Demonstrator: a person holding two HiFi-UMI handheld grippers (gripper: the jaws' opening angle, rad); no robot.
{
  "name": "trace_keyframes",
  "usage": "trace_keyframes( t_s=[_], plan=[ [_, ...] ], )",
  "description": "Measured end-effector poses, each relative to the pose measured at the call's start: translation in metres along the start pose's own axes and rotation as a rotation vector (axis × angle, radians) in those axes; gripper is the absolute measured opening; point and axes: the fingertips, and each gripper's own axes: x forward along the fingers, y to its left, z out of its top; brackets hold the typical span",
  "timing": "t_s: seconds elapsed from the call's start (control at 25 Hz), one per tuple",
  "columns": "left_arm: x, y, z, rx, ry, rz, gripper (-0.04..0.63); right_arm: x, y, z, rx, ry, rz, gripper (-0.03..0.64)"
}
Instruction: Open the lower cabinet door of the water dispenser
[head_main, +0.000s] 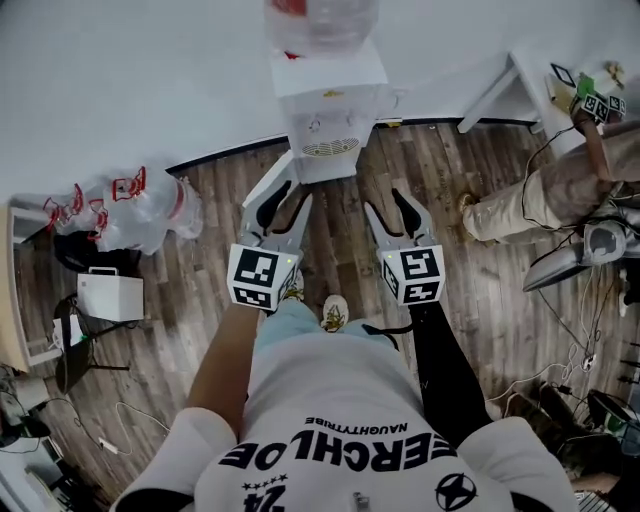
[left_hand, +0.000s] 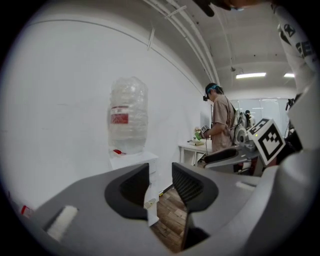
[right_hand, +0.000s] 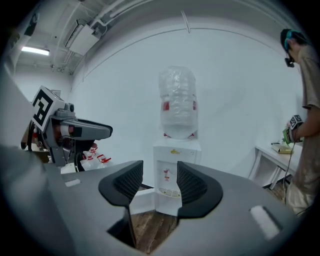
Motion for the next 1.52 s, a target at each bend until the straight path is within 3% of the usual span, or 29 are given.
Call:
trace_keyframes(
  t_s=[0.28,0.32,0.36,0.4,0.44,0.64,1.52],
  plan=[
    [-0.023,-0.018,0.012,0.005,-0.020,0.011,0.143,-0.023,0.017,0.027,-0.043,-0.065,0.060,0.206],
    [-0.025,-0.021,0.015,0.008,-0.024,0.011,0.140,-0.028,0.018,0.031,-0.043,-0.078,0.064,0.169],
    [-0.027,-0.023,0.018,0.012,-0.029,0.016,0.131,-0.034,0.017,0.034,-0.042,-0.093,0.063,0.048],
    [-0.030,-0.023,0.021,0.014,-0.037,0.028,0.093,-0.038,0.017,0.038,-0.043,-0.108,0.063,0.002],
    [-0.032,-0.022,0.024,0.014,-0.046,0.044,0.059,-0.042,0.017,0.042,-0.049,-0.119,0.063,0.002],
    [-0.041,-0.018,0.033,0.008,-0.092,0.096,0.057,-0.053,0.017,0.046,-0.113,-0.137,0.048,0.002],
    [-0.045,-0.047,0.039,0.053,-0.092,0.076,0.057,-0.077,0.007,0.044,-0.067,-0.154,0.036,0.002]
  ],
)
